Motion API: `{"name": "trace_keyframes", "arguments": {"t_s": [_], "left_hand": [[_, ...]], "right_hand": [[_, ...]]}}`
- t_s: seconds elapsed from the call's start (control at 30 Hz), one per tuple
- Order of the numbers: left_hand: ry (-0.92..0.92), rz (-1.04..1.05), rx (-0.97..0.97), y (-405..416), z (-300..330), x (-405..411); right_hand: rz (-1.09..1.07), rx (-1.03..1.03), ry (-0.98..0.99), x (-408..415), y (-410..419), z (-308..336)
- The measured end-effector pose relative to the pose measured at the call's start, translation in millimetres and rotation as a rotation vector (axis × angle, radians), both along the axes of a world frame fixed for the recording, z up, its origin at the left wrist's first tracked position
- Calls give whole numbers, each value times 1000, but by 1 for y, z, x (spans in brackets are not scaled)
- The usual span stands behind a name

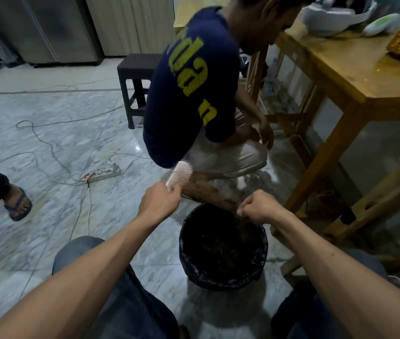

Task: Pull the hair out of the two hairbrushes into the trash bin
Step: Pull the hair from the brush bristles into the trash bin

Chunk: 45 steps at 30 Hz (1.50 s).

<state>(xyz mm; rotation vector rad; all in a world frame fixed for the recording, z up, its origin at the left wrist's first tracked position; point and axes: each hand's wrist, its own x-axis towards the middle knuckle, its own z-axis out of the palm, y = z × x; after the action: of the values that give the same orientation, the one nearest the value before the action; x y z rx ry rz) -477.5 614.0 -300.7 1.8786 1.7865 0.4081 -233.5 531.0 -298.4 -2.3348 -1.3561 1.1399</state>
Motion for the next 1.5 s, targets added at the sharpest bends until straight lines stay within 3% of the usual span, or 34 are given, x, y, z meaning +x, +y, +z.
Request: {"name": "trace_keyframes", "arguments": {"t_s": [0.1,0.27,0.4,0.57,0.7,0.83,1.07,1.2,1.37,1.5], "left_hand": [[15,-154,44,-9,1,13],[-21,-247,60,-17,-2,29],[-50,-230,55,-17,4,29],[-97,-36,34,-6,14,9],[-69,-104,-16,-7,14,2],[-84,-197,-63,-19,13,13],[-156,-350,-209,-29,25,34],[-141,-380,-227,-27,27,31],[-159,-282,-127,-24,23,20],[-164,-295,-114,-23,19,18]], "right_hand": [[162,-82,-27,-11,3,8],[-61,221,459,-24,7,12],[-164,363,221,-19,10,-1],[-324,198,112,17,-1,-22],[-296,108,60,28,-8,-33],[-68,27,142,14,-10,-16],[-48,254,524,-15,0,-4],[-165,389,423,-13,0,-9],[-294,287,258,9,-9,-20],[-173,161,238,14,-12,-22]]}}
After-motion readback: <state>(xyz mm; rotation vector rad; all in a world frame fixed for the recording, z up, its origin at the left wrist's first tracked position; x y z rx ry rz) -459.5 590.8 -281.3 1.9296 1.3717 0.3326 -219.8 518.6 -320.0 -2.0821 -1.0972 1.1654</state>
